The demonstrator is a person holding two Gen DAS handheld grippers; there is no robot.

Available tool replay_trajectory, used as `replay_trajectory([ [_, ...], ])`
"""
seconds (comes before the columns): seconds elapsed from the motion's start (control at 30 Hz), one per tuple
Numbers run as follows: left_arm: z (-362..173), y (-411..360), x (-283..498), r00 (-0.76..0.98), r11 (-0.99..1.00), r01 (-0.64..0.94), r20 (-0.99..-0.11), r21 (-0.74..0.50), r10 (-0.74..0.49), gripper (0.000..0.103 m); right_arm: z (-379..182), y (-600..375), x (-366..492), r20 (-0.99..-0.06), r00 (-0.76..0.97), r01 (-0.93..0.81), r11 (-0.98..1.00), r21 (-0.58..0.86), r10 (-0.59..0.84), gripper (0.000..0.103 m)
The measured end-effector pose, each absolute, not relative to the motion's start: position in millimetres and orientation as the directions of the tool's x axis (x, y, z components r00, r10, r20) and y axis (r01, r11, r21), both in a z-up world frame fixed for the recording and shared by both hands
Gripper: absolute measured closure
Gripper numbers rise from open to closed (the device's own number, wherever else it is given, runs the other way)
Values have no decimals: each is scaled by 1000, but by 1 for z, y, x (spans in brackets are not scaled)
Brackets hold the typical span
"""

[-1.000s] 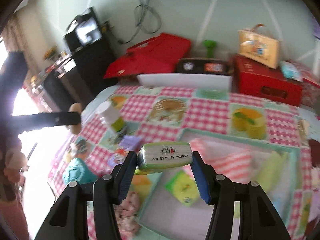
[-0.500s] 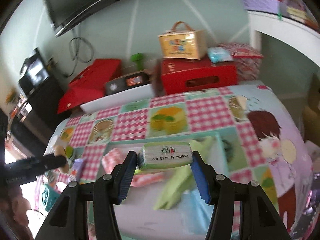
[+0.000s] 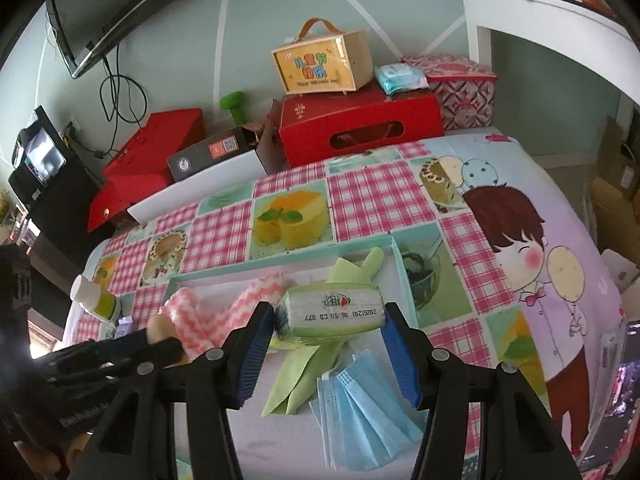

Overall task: Organize soft objects
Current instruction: 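Carry the sponge and wipes pack over the white tray with both tools, then open the right tool to drop the wipes pack while the left tool releases the sponge into the tray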

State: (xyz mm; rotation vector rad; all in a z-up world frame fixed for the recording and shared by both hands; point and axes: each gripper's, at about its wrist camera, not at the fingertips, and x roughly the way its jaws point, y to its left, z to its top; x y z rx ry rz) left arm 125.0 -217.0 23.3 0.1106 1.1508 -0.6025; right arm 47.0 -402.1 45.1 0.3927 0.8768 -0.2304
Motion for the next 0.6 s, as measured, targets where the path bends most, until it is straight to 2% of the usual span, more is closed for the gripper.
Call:
replay_trajectory([
  [0.6,-12,-224,129,220,847,481,-904,-227,-368,53,21,-380,71,-836,549,309,929,202,-1,44],
])
